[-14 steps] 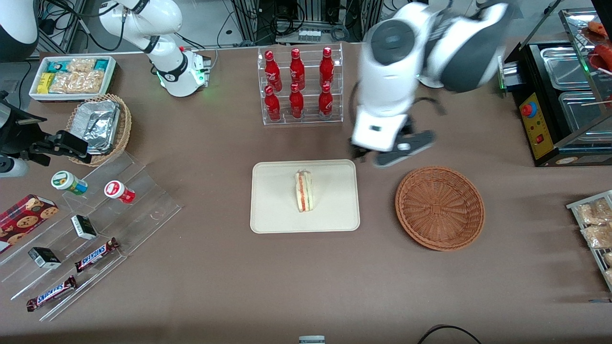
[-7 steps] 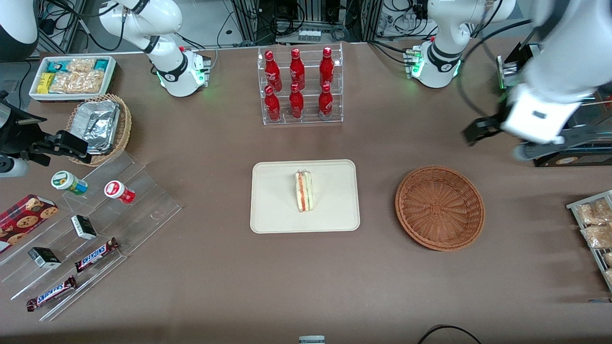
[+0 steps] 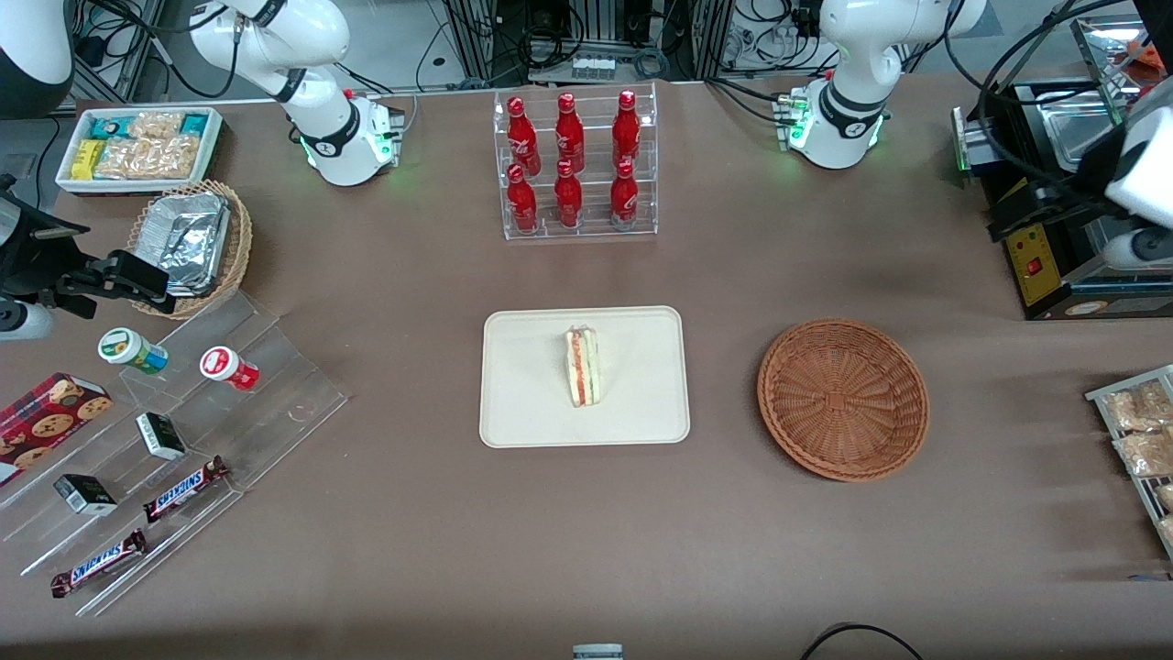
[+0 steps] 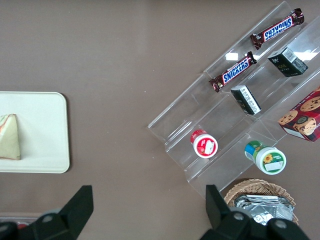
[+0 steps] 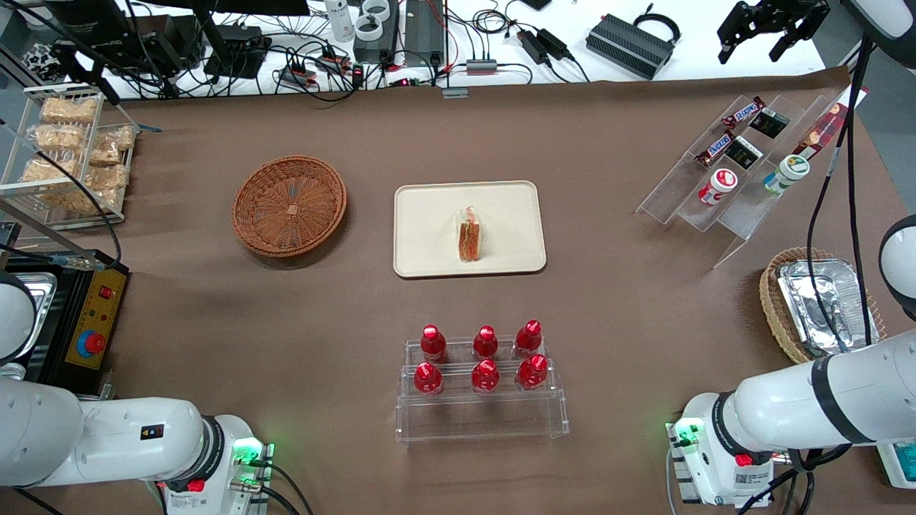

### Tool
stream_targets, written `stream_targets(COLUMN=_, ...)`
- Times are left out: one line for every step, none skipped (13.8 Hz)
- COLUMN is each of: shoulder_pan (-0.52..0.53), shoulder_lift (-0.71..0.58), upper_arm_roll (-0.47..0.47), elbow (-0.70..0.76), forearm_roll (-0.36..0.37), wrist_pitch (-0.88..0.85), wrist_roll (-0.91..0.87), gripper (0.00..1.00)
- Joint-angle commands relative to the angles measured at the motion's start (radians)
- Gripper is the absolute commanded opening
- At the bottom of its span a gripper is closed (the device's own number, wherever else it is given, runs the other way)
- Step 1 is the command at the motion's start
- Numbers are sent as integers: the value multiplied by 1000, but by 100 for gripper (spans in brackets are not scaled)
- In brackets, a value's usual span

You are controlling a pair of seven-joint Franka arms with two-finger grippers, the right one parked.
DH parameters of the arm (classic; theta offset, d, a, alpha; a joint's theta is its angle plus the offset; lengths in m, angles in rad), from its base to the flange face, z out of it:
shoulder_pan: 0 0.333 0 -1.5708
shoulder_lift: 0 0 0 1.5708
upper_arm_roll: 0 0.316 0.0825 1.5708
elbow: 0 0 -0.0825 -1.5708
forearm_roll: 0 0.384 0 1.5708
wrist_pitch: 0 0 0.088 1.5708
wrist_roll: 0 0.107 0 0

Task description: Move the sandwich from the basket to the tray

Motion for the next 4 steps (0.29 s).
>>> stream_targets(shoulder_pan=8, shoulder_lift=-60, upper_arm_roll=0, elbow=-68, forearm_roll=-18, wrist_pitch=23, wrist_roll=13, gripper=100)
stream_targets(shoulder_pan=10, shoulder_lift=-52, upper_arm_roll=2, elbow=-51, forearm_roll=-17, wrist_pitch=22, wrist_roll=22, gripper=100)
stream_targets(shoulder_pan=10, shoulder_lift=-37, upper_arm_roll=6, elbow=-22, forearm_roll=-17, wrist_pitch=16, wrist_roll=67, gripper=100)
stream_targets(shoulder_pan=5, shoulder_lift=-23, upper_arm_roll=9, elbow=-11, forearm_roll=-7, wrist_pitch=16, wrist_roll=101, gripper=100)
